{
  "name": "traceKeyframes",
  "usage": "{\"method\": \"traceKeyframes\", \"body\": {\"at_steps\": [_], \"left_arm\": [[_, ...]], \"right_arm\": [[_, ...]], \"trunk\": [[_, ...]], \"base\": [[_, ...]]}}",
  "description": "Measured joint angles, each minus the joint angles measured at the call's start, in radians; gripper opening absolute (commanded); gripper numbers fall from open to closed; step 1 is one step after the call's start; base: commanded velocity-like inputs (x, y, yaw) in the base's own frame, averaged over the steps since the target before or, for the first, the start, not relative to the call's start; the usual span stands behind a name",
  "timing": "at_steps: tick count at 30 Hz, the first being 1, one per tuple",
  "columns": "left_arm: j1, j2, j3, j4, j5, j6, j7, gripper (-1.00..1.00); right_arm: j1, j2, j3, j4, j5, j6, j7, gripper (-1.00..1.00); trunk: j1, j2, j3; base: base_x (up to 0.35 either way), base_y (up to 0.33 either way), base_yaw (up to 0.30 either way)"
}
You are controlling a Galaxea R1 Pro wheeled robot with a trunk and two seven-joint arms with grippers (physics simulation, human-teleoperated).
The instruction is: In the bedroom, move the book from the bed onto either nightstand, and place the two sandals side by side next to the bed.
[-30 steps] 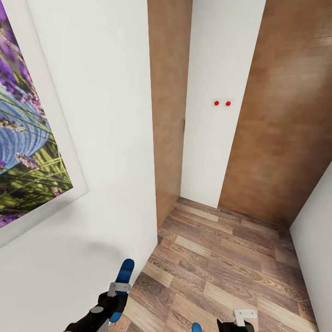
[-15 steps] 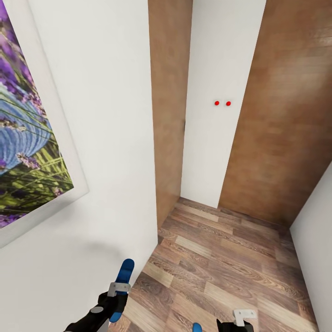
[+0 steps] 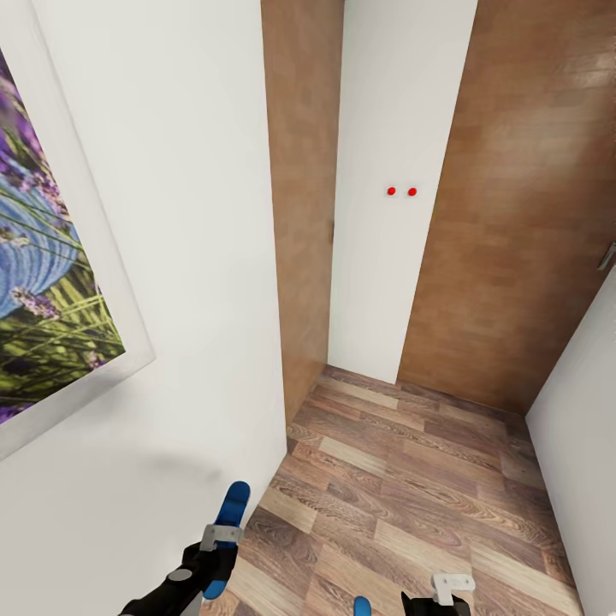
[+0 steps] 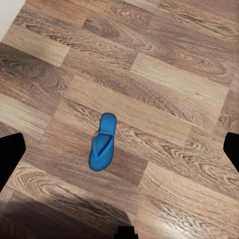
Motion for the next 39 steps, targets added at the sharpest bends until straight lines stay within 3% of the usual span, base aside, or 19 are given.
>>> {"method": "traceKeyframes", "body": {"at_steps": [7,11,19,30,36,39], "left_arm": [[0.000,-0.002,0.002,0.000,0.001,0.021,-0.001,-1.00],[0.000,0.000,0.007,0.003,0.005,0.114,-0.003,-1.00],[-0.001,-0.004,0.009,0.004,0.007,0.169,-0.046,-1.00],[0.018,-0.008,0.012,0.024,0.008,0.179,-0.063,-1.00],[0.068,-0.007,0.013,0.043,0.011,0.166,-0.064,-1.00],[0.129,-0.007,0.013,0.045,0.013,0.135,-0.063,-1.00]], "right_arm": [[0.000,-0.001,0.000,0.000,0.000,0.000,0.000,1.00],[0.000,-0.001,0.000,0.000,0.000,0.000,0.000,1.00],[0.000,0.001,0.000,0.000,0.000,0.000,0.000,1.00],[0.000,0.002,0.001,0.000,0.000,0.000,0.000,1.00],[0.000,0.003,0.001,0.000,0.000,0.000,0.000,1.00],[0.000,0.003,0.000,0.000,0.000,0.000,0.000,1.00]], "trunk": [[0.000,0.000,0.000],[0.000,0.000,0.000],[0.000,0.000,0.000],[0.000,0.000,0.000],[0.000,0.000,0.000],[0.000,0.000,0.000]], "base": [[0.000,0.000,-0.004],[0.000,0.000,0.000],[0.000,0.000,0.000],[0.000,0.000,0.000],[0.000,0.000,0.000],[0.000,0.000,0.000]]}}
